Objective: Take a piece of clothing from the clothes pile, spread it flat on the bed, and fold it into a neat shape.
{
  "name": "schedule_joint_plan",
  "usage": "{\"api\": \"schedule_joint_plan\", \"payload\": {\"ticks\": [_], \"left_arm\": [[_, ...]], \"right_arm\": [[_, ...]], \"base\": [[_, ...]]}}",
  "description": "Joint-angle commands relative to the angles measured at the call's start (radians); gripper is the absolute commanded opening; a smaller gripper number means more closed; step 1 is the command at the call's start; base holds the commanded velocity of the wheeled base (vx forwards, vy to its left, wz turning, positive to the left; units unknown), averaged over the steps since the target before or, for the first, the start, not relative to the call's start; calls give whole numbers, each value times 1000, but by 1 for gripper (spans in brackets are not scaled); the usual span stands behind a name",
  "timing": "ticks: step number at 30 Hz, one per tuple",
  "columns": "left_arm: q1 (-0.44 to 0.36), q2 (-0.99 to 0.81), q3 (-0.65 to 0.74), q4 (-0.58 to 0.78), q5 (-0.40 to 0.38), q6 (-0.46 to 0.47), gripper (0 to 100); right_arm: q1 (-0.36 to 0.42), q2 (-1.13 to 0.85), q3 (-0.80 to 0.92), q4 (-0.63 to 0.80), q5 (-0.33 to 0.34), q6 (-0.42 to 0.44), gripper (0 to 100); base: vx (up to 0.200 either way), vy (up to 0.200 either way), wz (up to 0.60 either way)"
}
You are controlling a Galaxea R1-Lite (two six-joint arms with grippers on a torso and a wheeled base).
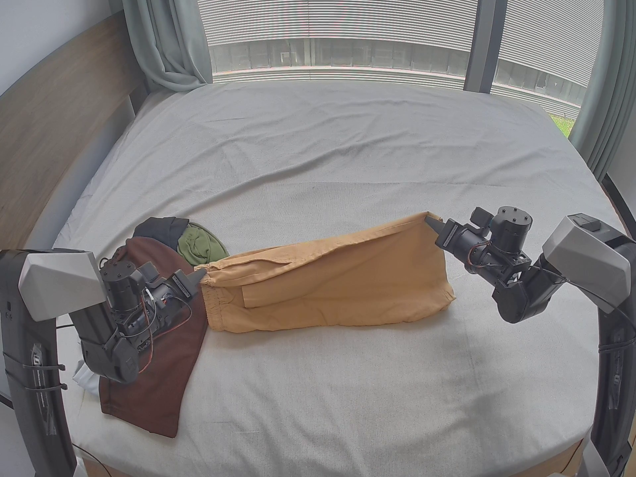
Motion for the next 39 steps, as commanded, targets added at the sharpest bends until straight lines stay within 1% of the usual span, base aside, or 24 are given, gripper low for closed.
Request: {"api": "schedule_joint_plan", "payload": {"ticks": [1, 7, 22, 23, 27, 28, 31, 36, 38, 39], "left_arm": [[-1, 19, -17, -1, -1, -7, 0], [-1, 54, -41, -1, 26, -7, 0], [1, 78, -64, -1, 27, -8, 0], [1, 78, -64, -1, 27, -10, 100], [7, 80, -101, -1, 29, -33, 100], [12, 83, -121, -1, 52, -63, 100], [13, 83, -143, -1, 96, -73, 100], [4, 58, -132, -1, 104, -71, 100], [4, 58, -132, -1, 104, -71, 100], [-5, 34, -112, -1, 102, -68, 100]], "right_arm": [[0, 24, -13, -1, 0, -1, 0], [-8, 36, -14, -3, 0, -1, 0], [-9, 71, -49, -10, -1, -1, 0], [-9, 73, -51, -10, 0, -1, 100], [-8, 74, -63, -20, 2, 1, 100], [-8, 74, -63, -21, 0, 1, 100], [-6, 61, -39, -21, 0, 1, 100], [-1, -13, 64, -27, -1, 1, 100], [-1, -13, 64, -27, -1, 1, 100], [2, -64, 153, -29, -3, 1, 100]], "base": [[0, 0, 0], [0, 0, 0], [0, 0, 0], [0, 0, 0], [0, 0, 0], [0, 0, 0], [0, 0, 0], [0, 0, 0], [0, 0, 0], [0, 0, 0]]}}
